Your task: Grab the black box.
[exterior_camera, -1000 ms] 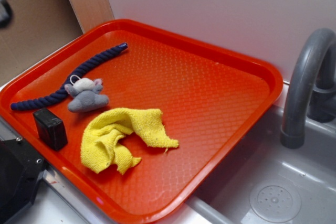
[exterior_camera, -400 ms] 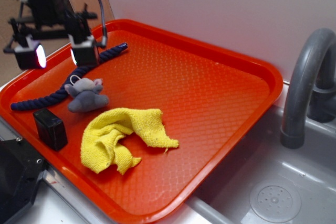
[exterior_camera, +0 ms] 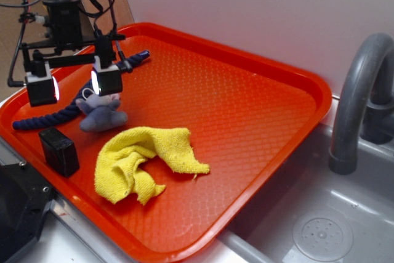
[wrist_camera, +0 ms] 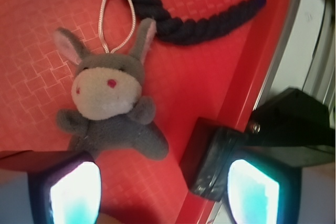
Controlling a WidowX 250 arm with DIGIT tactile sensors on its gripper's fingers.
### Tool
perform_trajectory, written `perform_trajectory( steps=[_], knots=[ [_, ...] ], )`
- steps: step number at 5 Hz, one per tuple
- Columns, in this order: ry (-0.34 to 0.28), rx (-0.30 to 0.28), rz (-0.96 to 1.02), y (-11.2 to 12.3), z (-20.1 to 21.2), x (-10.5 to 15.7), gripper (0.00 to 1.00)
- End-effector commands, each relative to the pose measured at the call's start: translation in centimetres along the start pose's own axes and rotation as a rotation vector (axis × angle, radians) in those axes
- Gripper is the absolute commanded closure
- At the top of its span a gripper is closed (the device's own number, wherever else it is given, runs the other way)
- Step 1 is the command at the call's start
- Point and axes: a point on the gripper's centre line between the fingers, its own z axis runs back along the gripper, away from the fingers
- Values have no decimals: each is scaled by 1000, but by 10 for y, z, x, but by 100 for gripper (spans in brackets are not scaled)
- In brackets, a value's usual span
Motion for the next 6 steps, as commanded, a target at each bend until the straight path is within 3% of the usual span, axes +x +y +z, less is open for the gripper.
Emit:
perform_trajectory(
  steps=[1,2,4,5,6],
  knots=[
    [-72,-4,0,34,-4,-13,0],
    [-63,22,1,39,-21,-15,0],
    [-64,14,13,49,-43,-12,0],
    [-67,-45,3,58,-63,-11,0],
    [-107,-69,-53,50,-68,-11,32]
  ],
)
